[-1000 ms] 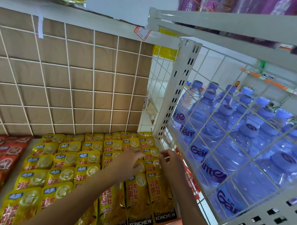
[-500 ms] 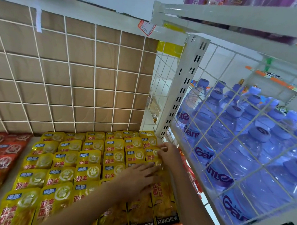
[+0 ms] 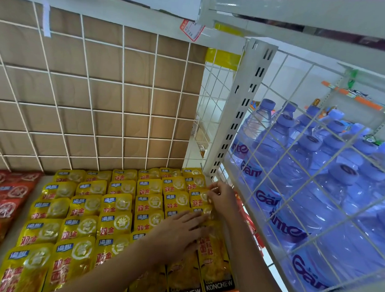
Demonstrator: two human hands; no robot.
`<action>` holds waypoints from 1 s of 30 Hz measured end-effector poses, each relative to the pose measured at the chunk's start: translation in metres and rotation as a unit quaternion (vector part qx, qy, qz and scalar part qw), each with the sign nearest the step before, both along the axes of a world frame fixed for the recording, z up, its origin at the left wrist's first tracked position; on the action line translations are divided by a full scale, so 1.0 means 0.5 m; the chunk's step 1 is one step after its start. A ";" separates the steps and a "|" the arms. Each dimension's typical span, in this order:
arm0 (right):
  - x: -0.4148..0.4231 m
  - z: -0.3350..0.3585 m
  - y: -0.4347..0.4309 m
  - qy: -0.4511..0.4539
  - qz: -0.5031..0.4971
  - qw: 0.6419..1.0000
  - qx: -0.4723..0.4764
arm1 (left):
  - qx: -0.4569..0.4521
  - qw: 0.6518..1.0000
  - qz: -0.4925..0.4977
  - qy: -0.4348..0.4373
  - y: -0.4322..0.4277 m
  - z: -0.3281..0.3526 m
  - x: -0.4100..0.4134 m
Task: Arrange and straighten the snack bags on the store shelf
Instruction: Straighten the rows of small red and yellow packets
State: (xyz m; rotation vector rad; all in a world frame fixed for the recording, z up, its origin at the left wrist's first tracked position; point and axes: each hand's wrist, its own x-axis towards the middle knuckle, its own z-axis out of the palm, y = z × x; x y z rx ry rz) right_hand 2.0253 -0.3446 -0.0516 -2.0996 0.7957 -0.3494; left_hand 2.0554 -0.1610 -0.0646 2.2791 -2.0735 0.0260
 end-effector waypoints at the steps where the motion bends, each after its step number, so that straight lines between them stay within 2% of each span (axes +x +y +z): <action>1: -0.001 0.001 0.000 0.001 0.004 1.000 0.002 | 0.004 1.000 0.003 0.009 0.000 0.001 0.000; 12: -0.012 0.009 0.010 -0.005 0.011 1.000 0.025 | 0.001 0.999 0.032 0.019 -0.003 0.004 -0.002; 16: -0.030 0.006 0.013 -0.003 -0.020 0.999 -0.034 | -0.024 0.999 0.031 0.029 -0.003 0.001 0.001; 18: -0.042 0.005 0.022 0.019 -0.011 0.998 -0.053 | -0.038 0.999 0.039 0.001 -0.002 0.004 0.000; 21: -0.061 -0.003 0.032 0.056 -0.014 0.997 -0.056 | -0.034 0.997 0.051 0.047 -0.005 0.012 0.002; 26: -0.074 0.006 0.029 0.093 -0.010 0.993 -0.074 | -0.013 0.981 0.149 0.125 -0.030 0.042 0.031; 30: -0.072 0.006 0.028 0.102 -0.005 0.992 -0.075 | 0.016 0.974 0.169 0.152 -0.049 0.043 0.056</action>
